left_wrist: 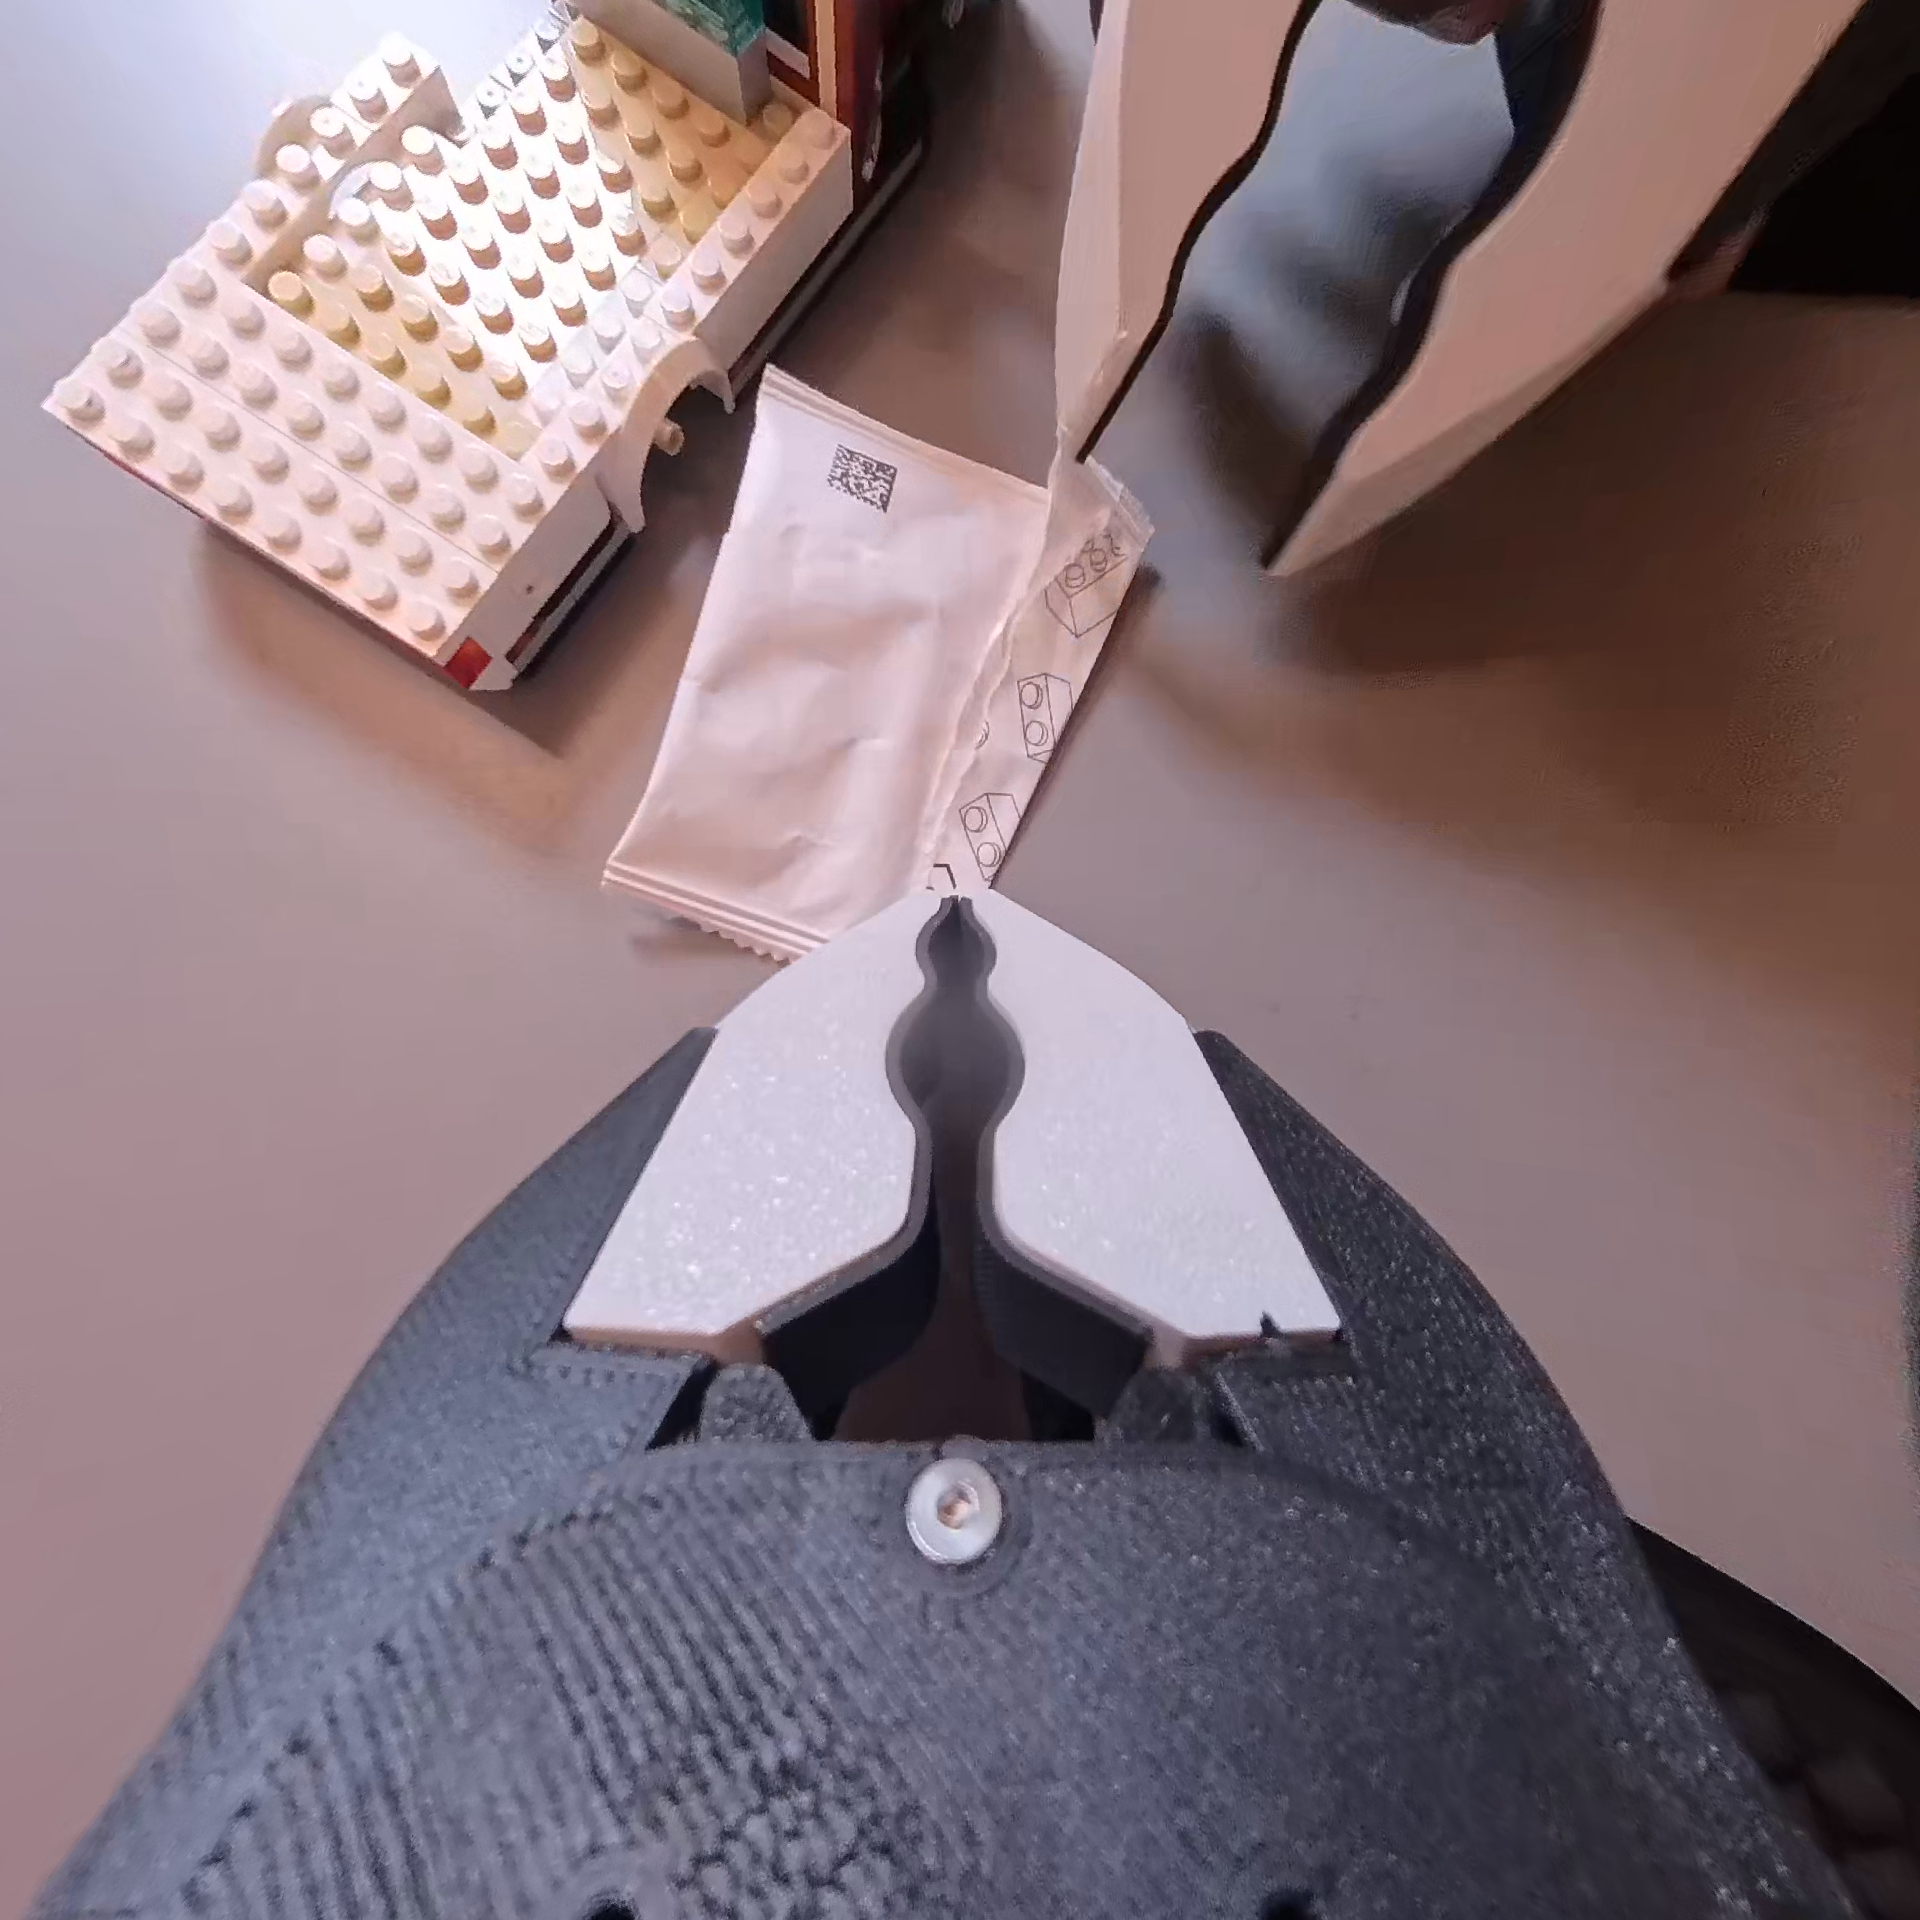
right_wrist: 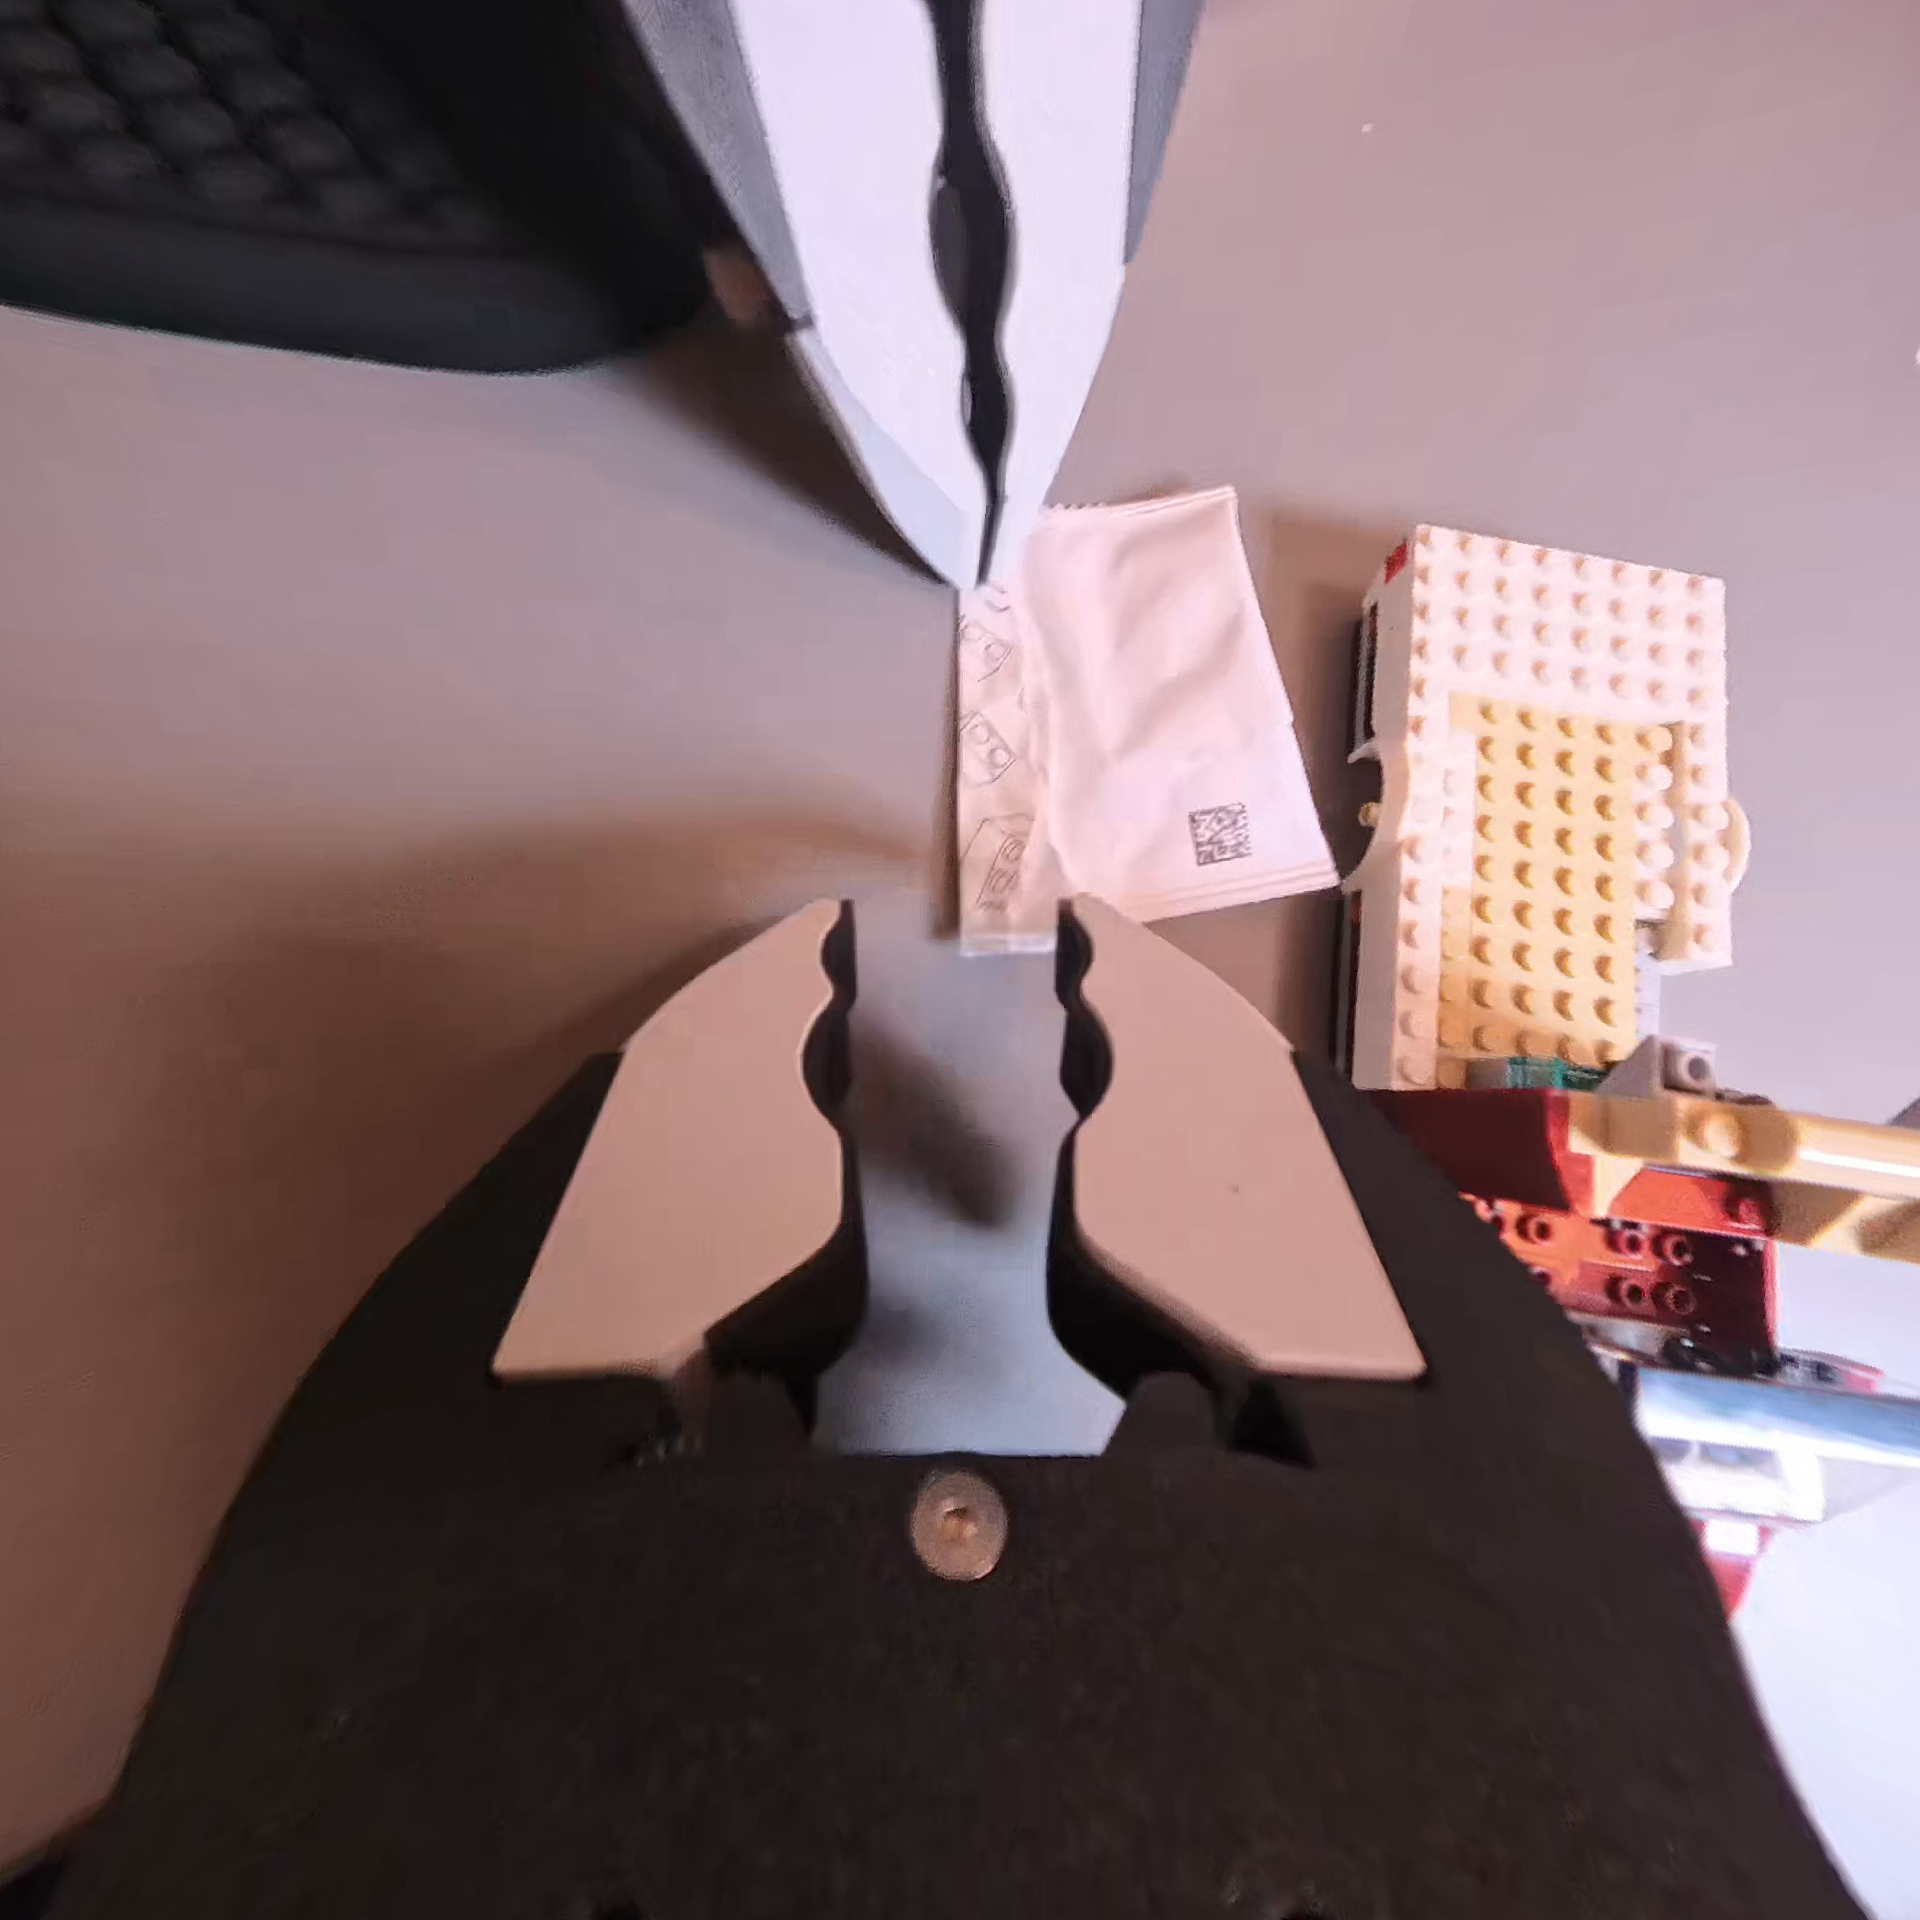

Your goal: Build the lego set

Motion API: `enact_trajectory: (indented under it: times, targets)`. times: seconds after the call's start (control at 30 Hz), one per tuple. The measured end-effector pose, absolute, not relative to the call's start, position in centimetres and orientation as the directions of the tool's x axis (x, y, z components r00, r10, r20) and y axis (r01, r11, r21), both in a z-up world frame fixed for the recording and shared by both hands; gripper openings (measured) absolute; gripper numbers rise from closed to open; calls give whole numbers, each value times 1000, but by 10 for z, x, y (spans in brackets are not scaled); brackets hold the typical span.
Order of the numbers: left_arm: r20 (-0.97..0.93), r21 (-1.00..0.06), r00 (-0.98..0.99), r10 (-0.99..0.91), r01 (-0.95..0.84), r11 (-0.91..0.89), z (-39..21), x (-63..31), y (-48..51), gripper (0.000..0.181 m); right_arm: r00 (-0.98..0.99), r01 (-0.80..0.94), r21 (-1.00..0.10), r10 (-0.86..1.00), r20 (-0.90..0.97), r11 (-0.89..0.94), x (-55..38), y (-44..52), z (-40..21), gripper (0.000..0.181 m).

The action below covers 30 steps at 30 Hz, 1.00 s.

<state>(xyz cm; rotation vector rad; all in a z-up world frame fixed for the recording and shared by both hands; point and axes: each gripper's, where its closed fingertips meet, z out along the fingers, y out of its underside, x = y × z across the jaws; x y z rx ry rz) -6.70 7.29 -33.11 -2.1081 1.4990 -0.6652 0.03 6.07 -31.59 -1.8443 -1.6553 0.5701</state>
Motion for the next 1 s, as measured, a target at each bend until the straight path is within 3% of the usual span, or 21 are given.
enact_trajectory:
  times: [0.07, 0.27, 0.57, 0.73, 1.0]
  targets:
    - [122, -625, 285, -951, -722, -296, -331, -67, 73, 1, 116, 773, -635, 983, 139, -1, 5, 59, -321, 49]
    - [153, -635, 266, -952, -712, -301, -330, -66, 71, 0, 72, 786, -582, 903, 424, 211, -1, 76, -322, 30]
    - [176, -639, 256, -951, -705, -308, -330, -65, 70, 0, -75, 775, -423, 732, 677, 470, -6, 78, -318, 27]
    - [179, -637, 242, -954, -710, -300, -330, -65, 68, 0, -154, 781, -285, 615, 773, 555, -8, 85, -326, 2]
    - [175, -658, 215, -961, -700, -276, -327, -64, 65, 0, -111, 799, -349, 690, 715, 490, -10, 91, -326, 1]
